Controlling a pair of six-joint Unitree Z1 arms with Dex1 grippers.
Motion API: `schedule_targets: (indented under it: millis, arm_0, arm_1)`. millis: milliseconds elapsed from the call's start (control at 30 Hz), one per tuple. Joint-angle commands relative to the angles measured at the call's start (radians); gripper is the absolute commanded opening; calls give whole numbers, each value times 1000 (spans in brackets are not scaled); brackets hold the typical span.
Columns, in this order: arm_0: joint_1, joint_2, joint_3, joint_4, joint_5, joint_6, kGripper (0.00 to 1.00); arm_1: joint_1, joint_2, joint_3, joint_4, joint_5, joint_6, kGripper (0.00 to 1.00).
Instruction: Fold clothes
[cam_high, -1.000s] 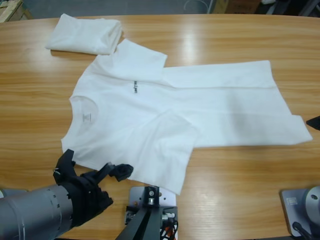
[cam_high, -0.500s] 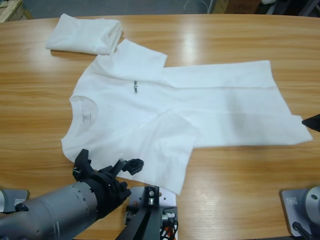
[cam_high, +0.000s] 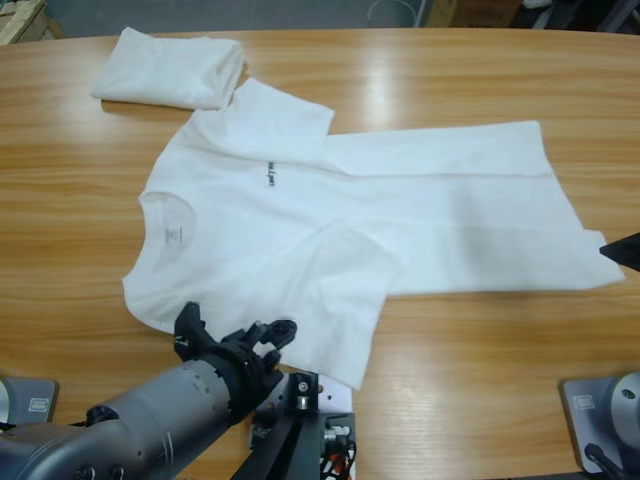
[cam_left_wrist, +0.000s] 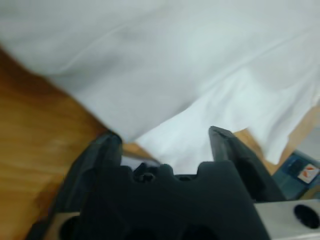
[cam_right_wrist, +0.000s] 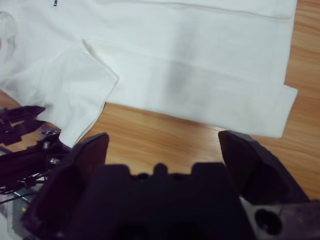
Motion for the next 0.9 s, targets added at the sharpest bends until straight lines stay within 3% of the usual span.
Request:
schedule_targets:
  millis: [33, 100, 200, 267, 400, 500, 567, 633, 700, 800, 900]
  arm_0:
    - [-6, 68, 35, -103, 89, -2, 43]
    - [-5, 57, 45, -103, 88, 4, 0]
    - [-5, 8, 67, -101, 88, 125, 0]
    - [-1, -22, 73, -97, 67, 142, 0]
    - [3, -94, 78, -31, 5, 176, 0]
    - [-15, -168, 63, 101, -30, 185, 0]
    - [-43, -207, 55, 183, -45, 184, 0]
    - [-56, -230, 48, 255, -71, 179, 0]
    - [-58, -251, 39, 305, -94, 184, 0]
    - [-62, -291, 15, 388, -136, 192, 0]
    - [-85, -356, 26, 433, -182, 198, 0]
  arm_1:
    - [13, -18, 42, -21, 11, -4, 858]
    - [13, -18, 46, -21, -7, 13, 856]
    - [13, -18, 53, -8, -68, 102, 725]
    - [13, -21, 53, 3, -79, 149, 724]
    - [13, -52, 25, 29, 17, 217, 734]
    - [5, -52, -4, 93, 6, 329, 730]
    - [-76, -39, 16, 134, -4, 403, 752]
    - [-181, -45, 96, 130, -20, 506, 837]
    - [-291, -37, 134, 90, -8, 549, 840]
    - [-481, -22, 227, -19, 43, 507, 840]
    - [-551, -16, 238, -26, 49, 484, 850]
